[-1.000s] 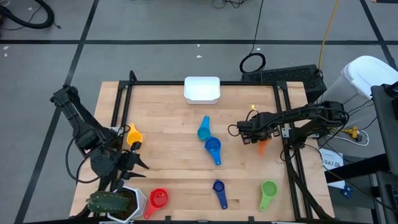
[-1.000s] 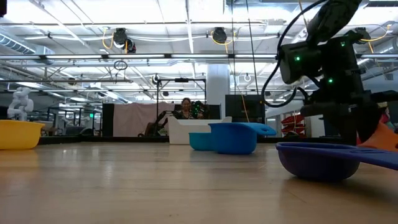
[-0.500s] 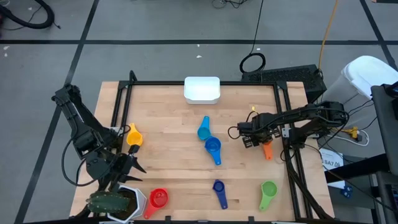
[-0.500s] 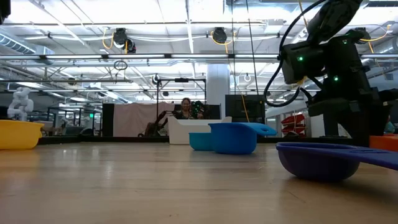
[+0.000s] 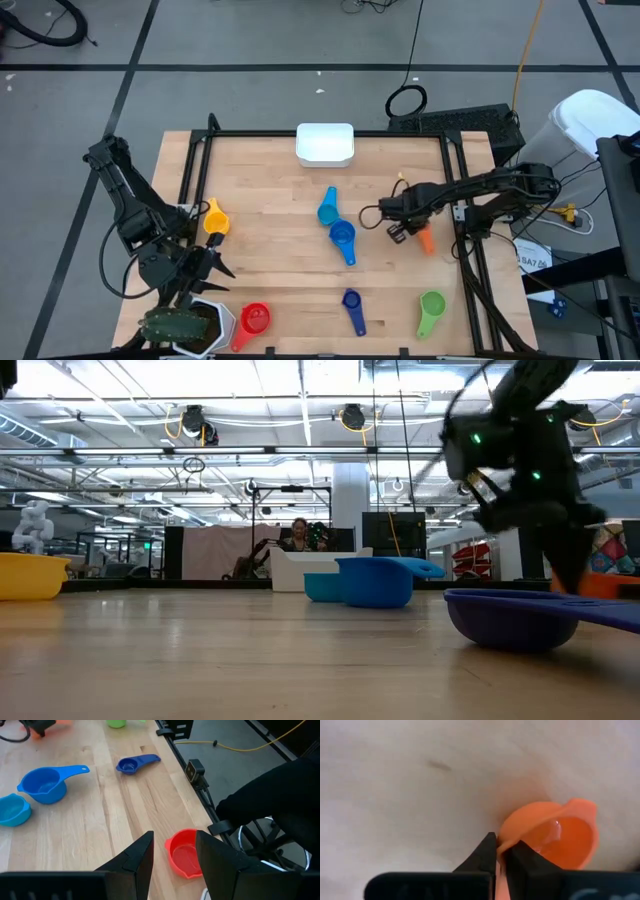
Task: Nest measuring cups in basket
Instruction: Stack the orange measuring cup on top of the light blue measuring cup, then stack the nested measuring cups on top of the green measuring cup
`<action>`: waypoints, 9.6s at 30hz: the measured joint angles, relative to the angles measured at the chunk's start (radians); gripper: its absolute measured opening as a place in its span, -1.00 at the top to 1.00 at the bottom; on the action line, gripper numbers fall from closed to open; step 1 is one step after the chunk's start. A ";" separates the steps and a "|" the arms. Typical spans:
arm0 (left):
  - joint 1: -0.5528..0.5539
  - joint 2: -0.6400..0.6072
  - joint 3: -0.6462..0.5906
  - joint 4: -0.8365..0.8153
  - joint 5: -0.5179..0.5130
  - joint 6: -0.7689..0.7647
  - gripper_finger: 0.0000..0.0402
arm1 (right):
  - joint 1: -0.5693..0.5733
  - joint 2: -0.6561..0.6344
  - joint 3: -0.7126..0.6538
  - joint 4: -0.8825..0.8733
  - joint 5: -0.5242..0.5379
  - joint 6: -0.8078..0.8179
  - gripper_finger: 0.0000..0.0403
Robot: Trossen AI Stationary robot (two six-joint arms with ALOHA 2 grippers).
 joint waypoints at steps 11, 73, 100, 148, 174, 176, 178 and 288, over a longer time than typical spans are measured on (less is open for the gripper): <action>0.013 0.000 0.000 0.001 -0.010 0.003 0.26 | 0.106 0.042 0.305 0.042 0.148 -0.581 1.00; 0.033 0.000 -0.001 0.166 -0.077 -0.099 0.26 | 0.053 0.467 0.676 0.213 0.220 -2.124 0.85; 0.033 0.000 -0.001 0.159 -0.077 -0.111 0.26 | 0.027 0.467 0.676 0.289 0.353 -1.941 0.21; 0.033 0.000 -0.001 0.160 -0.076 -0.075 0.26 | 0.048 0.440 0.676 0.325 0.142 -0.862 0.21; 0.034 0.000 -0.001 0.159 -0.076 -0.061 0.26 | 0.036 0.565 0.768 0.295 0.142 -0.877 0.13; 0.034 0.000 -0.001 0.159 -0.076 -0.062 0.26 | 0.036 0.581 0.767 0.298 0.141 -0.875 0.13; 0.034 0.000 -0.001 0.159 -0.076 -0.062 0.26 | 0.036 0.595 0.768 0.307 0.141 -0.876 0.13; -0.039 0.000 -0.001 0.077 -0.070 0.084 0.26 | 0.824 0.340 0.614 -0.331 -0.224 1.154 0.97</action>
